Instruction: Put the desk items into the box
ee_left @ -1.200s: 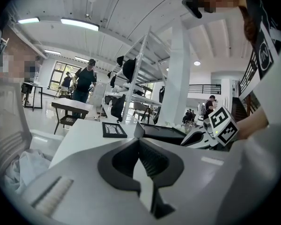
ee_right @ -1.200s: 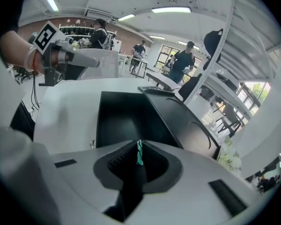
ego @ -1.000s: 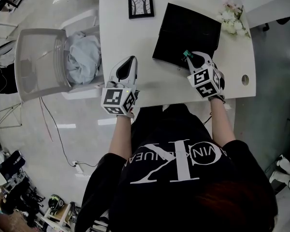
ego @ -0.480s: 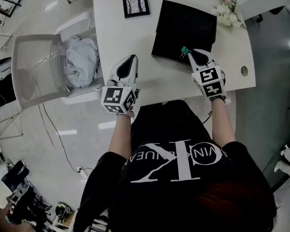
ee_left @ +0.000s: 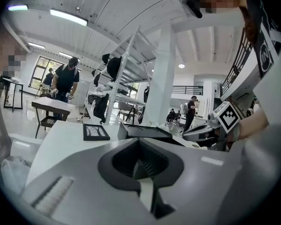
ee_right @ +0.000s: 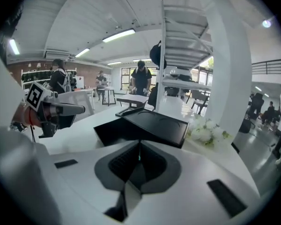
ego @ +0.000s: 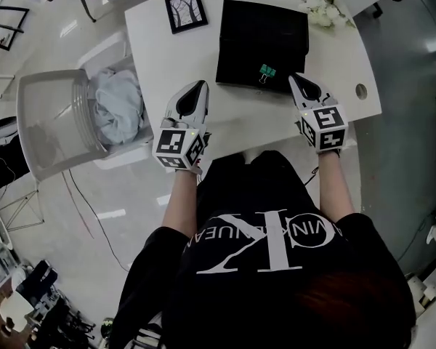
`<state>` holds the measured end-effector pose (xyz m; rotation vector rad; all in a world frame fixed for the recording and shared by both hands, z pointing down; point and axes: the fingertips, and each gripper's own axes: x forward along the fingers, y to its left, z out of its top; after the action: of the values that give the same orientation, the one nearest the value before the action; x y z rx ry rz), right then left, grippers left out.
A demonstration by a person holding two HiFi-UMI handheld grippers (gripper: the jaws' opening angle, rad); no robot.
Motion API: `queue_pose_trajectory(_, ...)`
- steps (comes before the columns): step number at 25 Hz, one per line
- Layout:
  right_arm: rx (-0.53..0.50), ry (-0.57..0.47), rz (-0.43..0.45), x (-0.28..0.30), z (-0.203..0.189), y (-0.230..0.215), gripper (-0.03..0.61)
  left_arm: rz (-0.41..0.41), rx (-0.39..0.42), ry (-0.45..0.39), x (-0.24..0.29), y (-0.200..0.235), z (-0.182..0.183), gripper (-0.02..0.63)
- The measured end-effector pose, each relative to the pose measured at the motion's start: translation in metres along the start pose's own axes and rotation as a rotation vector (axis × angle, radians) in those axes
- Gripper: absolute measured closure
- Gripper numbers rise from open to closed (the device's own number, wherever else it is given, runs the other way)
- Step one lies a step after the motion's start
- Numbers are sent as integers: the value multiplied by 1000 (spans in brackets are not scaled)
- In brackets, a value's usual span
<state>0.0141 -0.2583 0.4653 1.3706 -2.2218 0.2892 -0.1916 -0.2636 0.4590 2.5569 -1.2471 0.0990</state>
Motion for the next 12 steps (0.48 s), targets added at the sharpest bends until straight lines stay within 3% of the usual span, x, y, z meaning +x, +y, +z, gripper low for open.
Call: queue_pose_trajectory(12,22,-144,43,-35,13,-10,560,43,52,-30,-7,-25,21,604)
